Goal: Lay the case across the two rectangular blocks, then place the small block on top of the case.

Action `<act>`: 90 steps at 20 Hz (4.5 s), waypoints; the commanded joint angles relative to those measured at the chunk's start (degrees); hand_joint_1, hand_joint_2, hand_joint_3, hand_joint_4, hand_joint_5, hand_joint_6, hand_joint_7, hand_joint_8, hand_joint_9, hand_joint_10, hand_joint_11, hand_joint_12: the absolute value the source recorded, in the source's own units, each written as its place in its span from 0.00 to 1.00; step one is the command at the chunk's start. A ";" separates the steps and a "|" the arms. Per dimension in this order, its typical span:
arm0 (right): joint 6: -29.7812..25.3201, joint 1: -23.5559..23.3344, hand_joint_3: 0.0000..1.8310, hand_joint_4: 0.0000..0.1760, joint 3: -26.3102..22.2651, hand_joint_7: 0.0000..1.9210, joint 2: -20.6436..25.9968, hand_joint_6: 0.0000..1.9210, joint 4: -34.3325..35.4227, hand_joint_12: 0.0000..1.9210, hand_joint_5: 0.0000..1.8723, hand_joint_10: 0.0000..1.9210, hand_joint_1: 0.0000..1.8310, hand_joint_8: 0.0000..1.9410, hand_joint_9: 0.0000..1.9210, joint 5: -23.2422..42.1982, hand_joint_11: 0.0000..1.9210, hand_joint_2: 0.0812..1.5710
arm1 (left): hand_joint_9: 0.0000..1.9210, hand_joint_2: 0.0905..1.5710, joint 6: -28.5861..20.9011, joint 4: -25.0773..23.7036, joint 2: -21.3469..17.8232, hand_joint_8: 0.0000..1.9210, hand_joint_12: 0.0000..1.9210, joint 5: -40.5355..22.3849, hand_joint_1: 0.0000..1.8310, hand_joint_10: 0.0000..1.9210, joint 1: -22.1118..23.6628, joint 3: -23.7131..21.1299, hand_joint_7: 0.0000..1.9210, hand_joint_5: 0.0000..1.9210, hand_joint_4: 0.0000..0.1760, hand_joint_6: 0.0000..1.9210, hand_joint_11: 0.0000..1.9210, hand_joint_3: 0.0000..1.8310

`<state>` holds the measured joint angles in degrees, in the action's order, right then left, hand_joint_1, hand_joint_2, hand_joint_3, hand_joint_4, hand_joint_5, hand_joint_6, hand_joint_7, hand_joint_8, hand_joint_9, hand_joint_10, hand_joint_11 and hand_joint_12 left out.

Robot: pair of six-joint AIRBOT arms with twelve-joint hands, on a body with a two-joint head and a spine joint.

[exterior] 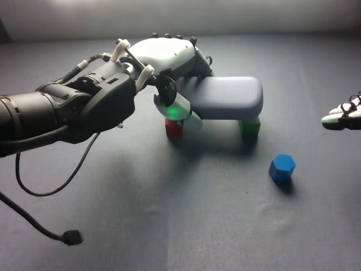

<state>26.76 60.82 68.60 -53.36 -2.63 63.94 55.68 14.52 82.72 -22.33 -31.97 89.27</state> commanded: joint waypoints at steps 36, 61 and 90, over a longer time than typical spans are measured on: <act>-6.15 -20.07 0.00 0.00 7.95 0.36 -9.49 0.00 -22.34 0.50 0.33 0.01 0.63 0.00 0.43 -14.62 0.24 0.61 | 0.05 0.58 -5.79 2.76 -30.11 0.00 0.24 -48.54 0.52 0.00 -26.10 -31.31 0.04 0.06 0.35 0.00 0.00 0.00; -7.16 -22.40 0.00 0.00 10.49 0.48 -13.47 0.56 -26.71 0.84 0.47 0.71 0.66 0.64 0.42 -19.46 0.38 0.73 | 0.11 0.58 -6.68 4.25 -29.52 0.00 0.32 -49.88 0.51 0.00 -28.16 -31.90 0.12 0.10 0.17 0.00 0.00 0.00; -6.29 -40.52 0.00 0.00 22.14 0.60 -20.93 0.54 -26.36 0.68 0.51 0.43 0.68 0.37 0.55 -24.63 0.38 0.67 | 0.09 0.57 -7.44 3.48 -28.67 0.00 0.25 -48.82 0.51 0.00 -28.23 -31.37 0.11 0.09 0.26 0.00 0.00 0.00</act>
<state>20.75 21.47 90.41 -74.67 -31.18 33.98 48.45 18.76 53.84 -64.47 -60.86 57.58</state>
